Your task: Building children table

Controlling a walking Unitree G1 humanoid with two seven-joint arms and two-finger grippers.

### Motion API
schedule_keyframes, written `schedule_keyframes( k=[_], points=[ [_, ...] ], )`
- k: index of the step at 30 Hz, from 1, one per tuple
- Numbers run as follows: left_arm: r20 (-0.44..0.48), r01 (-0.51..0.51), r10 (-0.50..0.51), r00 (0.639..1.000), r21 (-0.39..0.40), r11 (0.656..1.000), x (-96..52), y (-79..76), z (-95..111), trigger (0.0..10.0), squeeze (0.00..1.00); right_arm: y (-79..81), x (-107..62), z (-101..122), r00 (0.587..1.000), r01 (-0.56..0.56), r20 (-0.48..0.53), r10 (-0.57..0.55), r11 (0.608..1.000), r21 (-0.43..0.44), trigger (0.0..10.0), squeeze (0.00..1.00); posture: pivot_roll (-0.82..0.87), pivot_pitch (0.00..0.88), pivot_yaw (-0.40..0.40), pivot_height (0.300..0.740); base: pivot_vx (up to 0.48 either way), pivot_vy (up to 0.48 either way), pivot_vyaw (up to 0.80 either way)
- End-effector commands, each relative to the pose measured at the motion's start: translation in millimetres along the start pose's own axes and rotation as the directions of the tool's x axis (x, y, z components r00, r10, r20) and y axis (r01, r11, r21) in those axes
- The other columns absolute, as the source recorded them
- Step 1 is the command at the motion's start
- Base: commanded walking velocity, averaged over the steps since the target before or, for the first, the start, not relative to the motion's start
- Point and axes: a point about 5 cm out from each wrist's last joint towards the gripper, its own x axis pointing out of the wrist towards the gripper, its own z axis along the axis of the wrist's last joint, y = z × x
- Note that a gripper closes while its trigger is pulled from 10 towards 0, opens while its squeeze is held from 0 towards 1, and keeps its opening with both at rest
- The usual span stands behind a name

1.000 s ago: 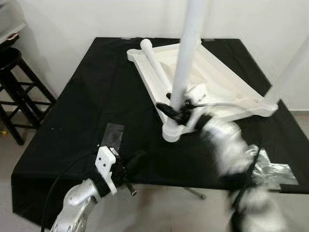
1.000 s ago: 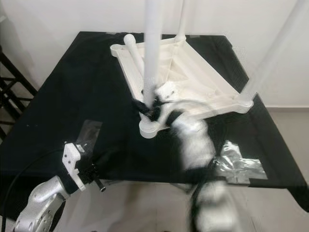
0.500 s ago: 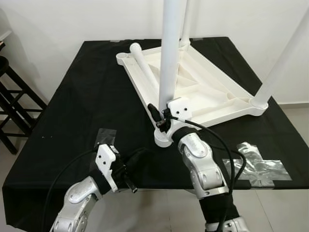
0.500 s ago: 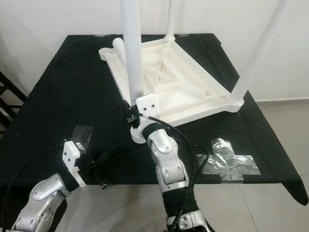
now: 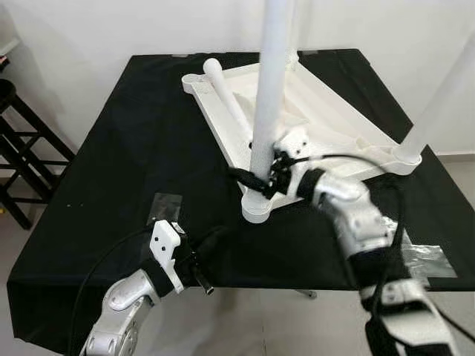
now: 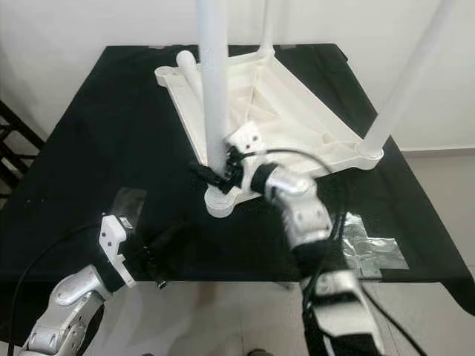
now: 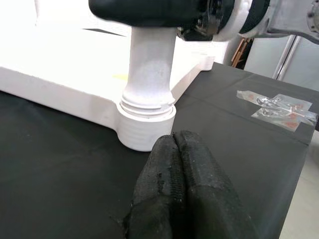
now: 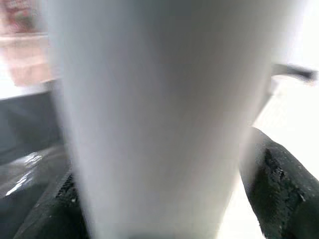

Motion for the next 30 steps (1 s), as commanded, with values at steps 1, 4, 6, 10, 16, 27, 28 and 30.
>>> schedule_keyframes(
  k=[1, 4, 6, 10, 16, 27, 28, 30],
  points=[
    [-0.023, -0.004, 0.004, 1.000, -0.003, 1.000, -2.5, 0.0, -6, 10.0, 0.00, -2.8, 0.5, -4, 0.999, -0.048, -0.003, 0.048, 0.998, 0.029, 10.0, 0.00, 0.03, 0.110, 0.009, 0.740, 0.000, 0.000, 0.00],
    [-0.024, -0.002, 0.002, 1.000, -0.003, 1.000, -2.1, -0.1, -6, 10.0, 0.00, -9.1, -1.3, -3, 0.998, -0.061, 0.003, 0.060, 0.997, 0.054, 1.9, 0.00, 0.03, 0.107, 0.009, 0.740, 0.000, 0.000, 0.00],
    [-0.025, -0.001, 0.001, 1.000, -0.003, 1.000, -2.1, -0.2, -7, 10.0, 0.00, -11.5, -2.7, -3, 0.998, -0.061, 0.004, 0.061, 0.996, 0.059, 0.0, 0.00, 0.03, 0.104, 0.010, 0.740, 0.000, 0.000, 0.00],
    [-0.026, 0.000, 0.000, 1.000, -0.004, 1.000, -2.7, -0.9, -7, 10.0, 0.00, -15.9, -9.1, -6, 0.997, -0.074, 0.008, 0.074, 0.995, 0.071, 0.0, 0.00, 0.03, 0.104, 0.010, 0.740, 0.000, 0.000, 0.00],
    [-0.026, 0.001, -0.001, 1.000, -0.006, 1.000, -3.5, -1.4, -7, 10.0, 0.00, -14.3, -16.6, -15, 0.998, -0.068, 0.004, 0.068, 0.995, 0.079, 0.0, 0.00, 0.03, 0.107, 0.011, 0.740, 0.000, 0.000, 0.00],
    [-0.022, -0.003, 0.003, 1.000, -0.005, 1.000, -6.5, -0.2, -4, 10.0, 0.00, 36.8, -30.3, -77, 0.767, 0.634, -0.256, -0.589, 0.758, 0.153, 0.0, 0.00, 0.03, 0.134, 0.012, 0.740, 0.000, 0.000, 0.00],
    [-0.025, -0.002, 0.002, 1.000, -0.005, 1.000, -6.8, 0.5, -4, 10.0, 0.00, 51.9, -24.1, -74, 0.758, 0.644, -0.250, -0.602, 0.751, 0.144, 0.0, 0.00, 0.01, 0.131, 0.021, 0.740, 0.000, 0.000, 0.00],
    [-0.025, -0.002, 0.002, 1.000, -0.005, 1.000, -6.8, 0.5, -4, 10.0, 0.00, 51.9, -24.1, -74, 0.758, 0.644, -0.250, -0.602, 0.751, 0.144, 0.0, 0.00, 0.01, 0.131, 0.021, 0.740, 0.000, 0.000, 0.00]
  ],
)
